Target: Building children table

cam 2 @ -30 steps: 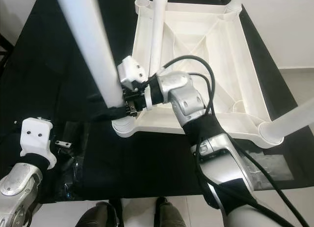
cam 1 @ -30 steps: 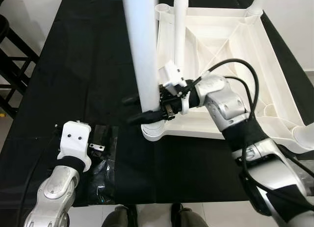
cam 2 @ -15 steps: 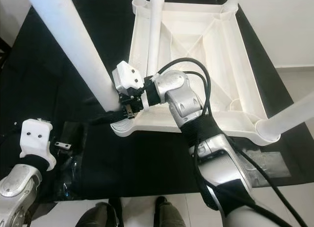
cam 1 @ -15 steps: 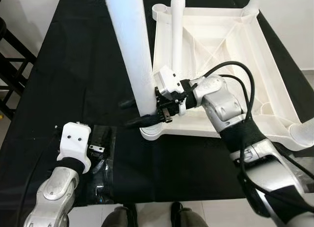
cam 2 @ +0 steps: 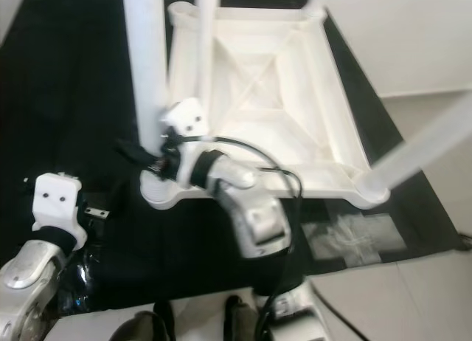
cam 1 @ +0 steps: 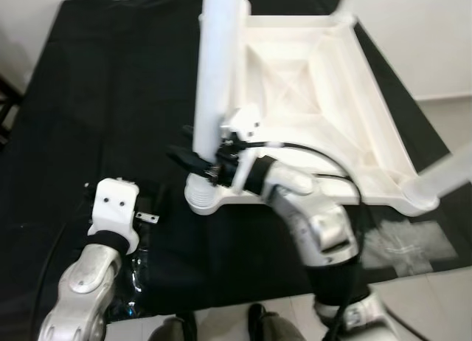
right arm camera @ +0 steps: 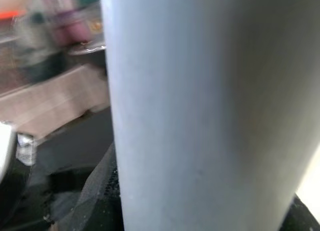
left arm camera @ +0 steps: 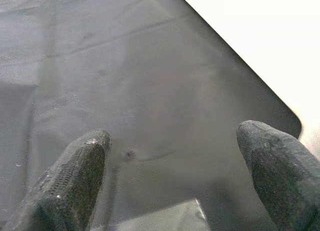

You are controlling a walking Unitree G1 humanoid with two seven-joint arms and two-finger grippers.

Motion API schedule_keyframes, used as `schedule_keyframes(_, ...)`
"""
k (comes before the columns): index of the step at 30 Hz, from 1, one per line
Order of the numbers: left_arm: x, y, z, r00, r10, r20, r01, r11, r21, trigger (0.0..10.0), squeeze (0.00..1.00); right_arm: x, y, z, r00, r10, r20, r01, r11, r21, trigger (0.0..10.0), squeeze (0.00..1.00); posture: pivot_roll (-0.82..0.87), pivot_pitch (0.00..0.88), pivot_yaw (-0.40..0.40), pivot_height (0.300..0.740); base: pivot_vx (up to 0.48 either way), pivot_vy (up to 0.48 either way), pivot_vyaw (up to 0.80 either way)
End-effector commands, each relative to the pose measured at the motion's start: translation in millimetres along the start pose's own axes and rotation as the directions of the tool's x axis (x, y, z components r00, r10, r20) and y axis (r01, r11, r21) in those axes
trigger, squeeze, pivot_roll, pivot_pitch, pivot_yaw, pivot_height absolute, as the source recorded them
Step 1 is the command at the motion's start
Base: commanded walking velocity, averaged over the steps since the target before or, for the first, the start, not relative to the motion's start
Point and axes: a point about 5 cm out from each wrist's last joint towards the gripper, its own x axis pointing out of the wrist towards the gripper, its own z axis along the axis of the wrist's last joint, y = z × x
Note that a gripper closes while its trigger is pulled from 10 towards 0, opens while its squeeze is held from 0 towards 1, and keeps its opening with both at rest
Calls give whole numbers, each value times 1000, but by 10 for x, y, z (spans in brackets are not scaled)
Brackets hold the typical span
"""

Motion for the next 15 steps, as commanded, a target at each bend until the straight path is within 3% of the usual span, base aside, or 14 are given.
schedule_keyframes(1,-44,45,-107,999,20,-48,-20,1000,7,10000,0,-318,-196,-751,889,-239,-391,266,964,14,10000,0,-52,354,-40,740,0,0,0)
schedule_keyframes(3,-20,60,-101,999,21,-42,-21,1000,10,10000,0,-313,-131,-783,887,-236,-397,269,963,27,10000,0,-55,347,-30,740,0,0,0)
schedule_keyframes(6,74,101,-53,1000,28,-11,-28,999,18,10000,0,-82,-158,-728,905,-231,-357,246,969,-3,10000,0,-43,300,-2,740,0,0,0)
schedule_keyframes(12,116,149,-14,999,40,11,-40,999,32,10000,0,-5,-147,-646,905,-251,-344,259,966,-23,10000,0,-31,283,4,740,0,0,0)
schedule_keyframes(15,138,240,23,998,56,28,-57,997,52,10000,0,70,-132,-524,934,-219,-280,229,973,2,10000,0,-19,269,12,740,0,0,0)
